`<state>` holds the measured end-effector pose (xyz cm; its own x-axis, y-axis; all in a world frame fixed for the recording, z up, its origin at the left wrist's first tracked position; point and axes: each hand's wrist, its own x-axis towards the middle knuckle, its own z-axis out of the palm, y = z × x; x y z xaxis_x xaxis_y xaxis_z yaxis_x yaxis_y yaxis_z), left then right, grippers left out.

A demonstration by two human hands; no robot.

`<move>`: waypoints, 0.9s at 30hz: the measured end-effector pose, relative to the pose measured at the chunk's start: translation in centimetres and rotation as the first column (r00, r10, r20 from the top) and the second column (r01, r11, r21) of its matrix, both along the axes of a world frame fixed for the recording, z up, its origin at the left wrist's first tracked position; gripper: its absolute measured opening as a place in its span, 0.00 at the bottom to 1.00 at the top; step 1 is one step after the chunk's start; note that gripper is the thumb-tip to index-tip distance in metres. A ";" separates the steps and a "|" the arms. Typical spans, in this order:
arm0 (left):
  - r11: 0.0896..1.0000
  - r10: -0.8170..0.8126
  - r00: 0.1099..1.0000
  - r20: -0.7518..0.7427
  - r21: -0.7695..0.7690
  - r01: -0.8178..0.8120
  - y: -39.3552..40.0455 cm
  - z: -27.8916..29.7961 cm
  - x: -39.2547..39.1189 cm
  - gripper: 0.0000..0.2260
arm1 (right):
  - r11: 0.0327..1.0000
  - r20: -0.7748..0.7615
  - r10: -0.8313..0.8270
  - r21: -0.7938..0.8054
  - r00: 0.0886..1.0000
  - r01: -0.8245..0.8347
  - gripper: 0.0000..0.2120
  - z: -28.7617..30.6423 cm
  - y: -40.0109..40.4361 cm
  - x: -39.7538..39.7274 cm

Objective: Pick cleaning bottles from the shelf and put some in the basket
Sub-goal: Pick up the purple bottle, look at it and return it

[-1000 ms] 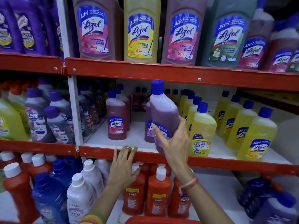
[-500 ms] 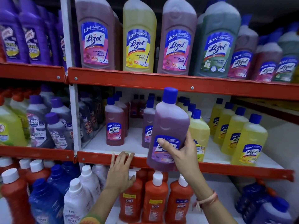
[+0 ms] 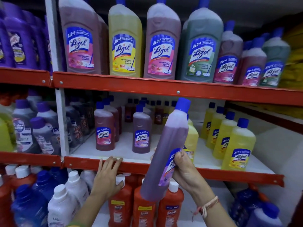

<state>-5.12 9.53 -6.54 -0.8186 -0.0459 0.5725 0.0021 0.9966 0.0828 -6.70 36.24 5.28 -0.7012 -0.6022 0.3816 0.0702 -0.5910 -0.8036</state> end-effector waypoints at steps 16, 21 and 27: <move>0.993 0.011 0.990 -0.139 0.118 0.006 0.8 -0.1 0.2 0.25 | 0.885 -0.288 -0.317 0.252 0.904 0.391 0.34 1.3 -6.2 -7.2; 0.990 0.004 0.991 -0.137 0.138 0.015 0.7 -0.4 0.1 0.22 | 0.845 -0.240 -0.359 0.326 0.902 0.423 0.35 -0.8 -9.2 -9.0; 0.983 -0.023 0.988 -0.152 0.177 0.050 0.5 -0.8 -0.2 0.21 | 0.818 -0.213 -0.392 0.364 0.895 0.445 0.34 -2.5 -10.3 -9.3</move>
<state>-5.28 10.01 -7.31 -0.7281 -0.1308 0.6729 0.0639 0.9644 0.2566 -15.99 25.92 2.77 -0.8836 -0.3780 0.2763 -0.2256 -0.1733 -0.9587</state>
